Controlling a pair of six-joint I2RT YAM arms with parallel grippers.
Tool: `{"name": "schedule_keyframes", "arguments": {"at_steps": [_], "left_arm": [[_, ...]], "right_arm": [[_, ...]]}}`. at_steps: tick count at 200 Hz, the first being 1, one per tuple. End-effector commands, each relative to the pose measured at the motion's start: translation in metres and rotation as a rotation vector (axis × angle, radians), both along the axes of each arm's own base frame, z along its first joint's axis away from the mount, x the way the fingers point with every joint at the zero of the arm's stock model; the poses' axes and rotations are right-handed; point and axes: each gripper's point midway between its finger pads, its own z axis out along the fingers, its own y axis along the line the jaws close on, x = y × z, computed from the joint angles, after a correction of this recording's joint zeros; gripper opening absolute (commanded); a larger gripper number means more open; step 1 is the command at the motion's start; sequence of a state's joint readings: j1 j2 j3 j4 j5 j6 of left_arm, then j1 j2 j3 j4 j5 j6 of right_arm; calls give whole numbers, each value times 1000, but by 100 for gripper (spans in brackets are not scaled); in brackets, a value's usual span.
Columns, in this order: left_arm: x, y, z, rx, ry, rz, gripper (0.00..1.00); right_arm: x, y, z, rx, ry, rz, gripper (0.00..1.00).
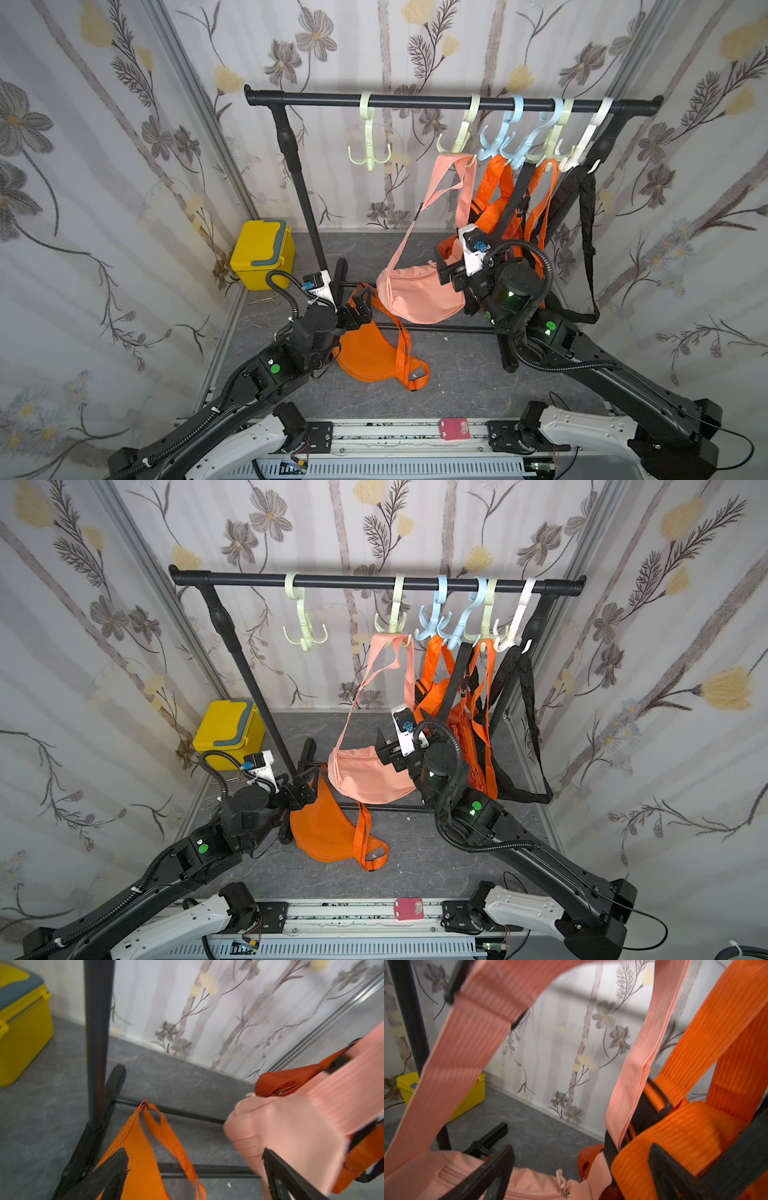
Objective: Hang the bag on a hook
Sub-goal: Pick up the bag from the center of the board.
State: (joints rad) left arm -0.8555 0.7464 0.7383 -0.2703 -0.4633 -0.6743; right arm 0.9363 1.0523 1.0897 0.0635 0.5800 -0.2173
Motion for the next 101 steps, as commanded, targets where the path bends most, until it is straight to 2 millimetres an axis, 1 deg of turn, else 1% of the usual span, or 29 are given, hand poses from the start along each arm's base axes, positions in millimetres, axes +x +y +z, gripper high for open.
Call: {"name": "schedule_keyframes", "arguments": {"at_steps": [1, 12, 17, 18, 20, 26, 37, 42, 54, 63, 84, 101], "left_arm": [[-9, 22, -63, -76, 166, 143, 100], [-12, 25, -87, -100, 199, 165, 100], [-13, 28, -98, -108, 209, 178, 100], [-13, 28, -100, -110, 212, 179, 100], [-13, 29, -103, -114, 214, 184, 100], [-14, 32, -114, -120, 228, 196, 100], [-14, 37, -132, -128, 256, 215, 100], [-14, 38, -139, -135, 268, 215, 100], [-14, 39, -152, -155, 294, 209, 100], [-14, 39, -159, -168, 305, 206, 100], [-16, 39, -175, -187, 327, 199, 100], [-17, 38, -183, -206, 336, 191, 100]], "right_arm": [[-16, 8, -54, 122, 98, -7, 100], [-30, 20, -98, 121, 167, 20, 100], [-36, 25, -113, 126, 199, 35, 100], [-37, 26, -123, 115, 212, 37, 100], [-40, 27, -134, 102, 231, 42, 100], [-48, 35, -158, 92, 284, 68, 99], [-62, 50, -196, 63, 375, 129, 98], [-68, 58, -210, 56, 418, 159, 98], [-77, 75, -237, 31, 509, 225, 99], [-80, 85, -252, 13, 557, 248, 99], [-76, 106, -277, -15, 651, 265, 99], [-70, 118, -301, -24, 733, 264, 100]]}}
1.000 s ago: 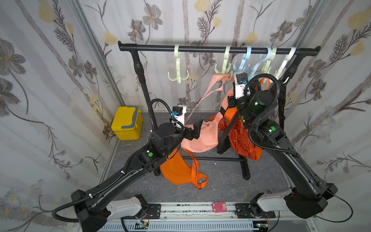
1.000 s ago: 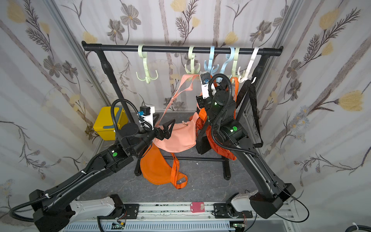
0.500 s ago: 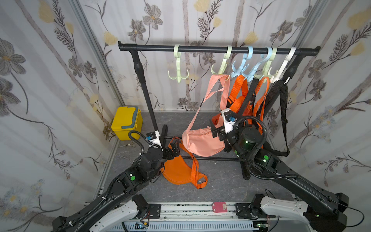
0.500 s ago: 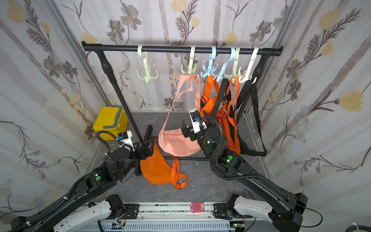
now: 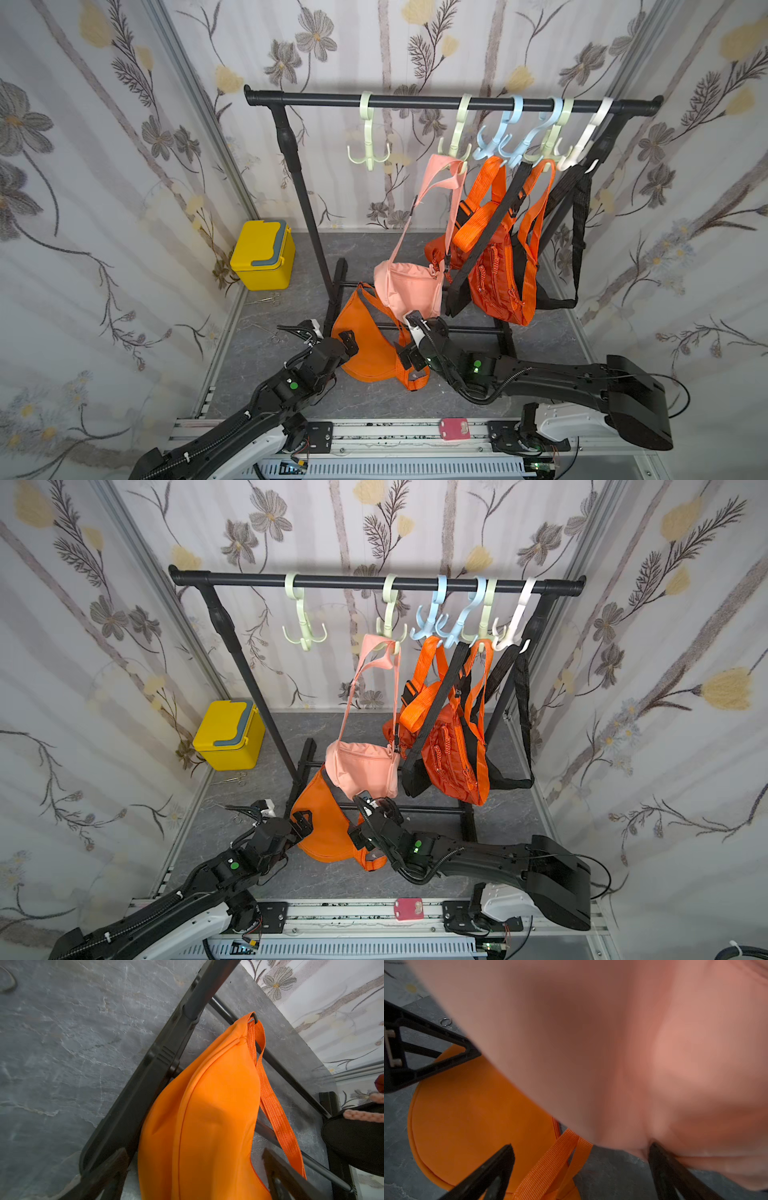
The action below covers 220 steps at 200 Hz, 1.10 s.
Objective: Hang the bag on a hook
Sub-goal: Pick up the bag from the center of the board.
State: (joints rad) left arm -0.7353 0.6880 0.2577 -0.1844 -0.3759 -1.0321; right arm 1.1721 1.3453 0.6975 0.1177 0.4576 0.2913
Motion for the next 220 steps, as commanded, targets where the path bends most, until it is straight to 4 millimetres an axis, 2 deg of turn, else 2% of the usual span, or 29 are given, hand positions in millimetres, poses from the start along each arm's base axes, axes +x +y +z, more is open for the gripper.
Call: {"name": "schedule_keyframes", "arguments": {"at_steps": [1, 7, 10, 22, 33, 40, 42, 66, 76, 98, 111, 135, 156, 176, 186, 192, 193, 195, 220], "left_arm": [[6, -11, 3, -105, -28, 2, 100], [5, -11, 1, -105, -25, -2, 100], [5, -11, 0, -104, -23, 0, 100], [5, -10, -4, -99, -20, 0, 99], [4, -10, -6, -99, -19, -4, 95], [4, -9, -6, -97, -20, -2, 91], [4, -9, -6, -98, -19, -2, 90], [2, -3, -6, -97, -29, 14, 64], [2, -1, -5, -100, -37, 23, 52], [1, 6, -1, -99, -50, 45, 38], [0, 11, 1, -96, -57, 58, 25], [-2, 17, 7, -105, -80, 80, 11], [-3, 23, 13, -111, -100, 98, 0], [-4, 28, 20, -105, -116, 114, 0], [-3, 30, 29, -107, -140, 118, 0], [-2, 30, 35, -115, -163, 116, 0], [-2, 30, 37, -118, -169, 116, 0], [-2, 30, 39, -121, -179, 116, 0], [-3, 40, 78, -192, -326, 144, 0]], "right_arm": [[-3, 24, -26, 59, 163, 23, 100], [-2, 24, -37, 43, 178, 11, 99], [1, 32, -29, 66, 173, 11, 99], [7, 36, -36, 70, 194, -10, 96], [13, 36, -45, 61, 210, -36, 93], [18, 37, -42, 67, 207, -49, 90], [18, 37, -51, 46, 216, -53, 89], [19, 42, -60, 30, 230, -39, 64], [18, 43, -65, 14, 240, -39, 59], [16, 38, -80, -34, 271, -53, 55], [15, 35, -85, -49, 278, -63, 39], [15, 32, -88, -69, 272, -76, 18], [15, 37, -75, -66, 241, -65, 0], [10, 47, -50, -50, 196, -22, 0], [2, 56, -29, -37, 153, 22, 0], [-2, 60, -23, -39, 134, 46, 0], [-3, 61, -11, -17, 118, 55, 0], [-5, 62, -5, -11, 105, 65, 0], [-20, 71, 53, 54, 16, 156, 0]]}}
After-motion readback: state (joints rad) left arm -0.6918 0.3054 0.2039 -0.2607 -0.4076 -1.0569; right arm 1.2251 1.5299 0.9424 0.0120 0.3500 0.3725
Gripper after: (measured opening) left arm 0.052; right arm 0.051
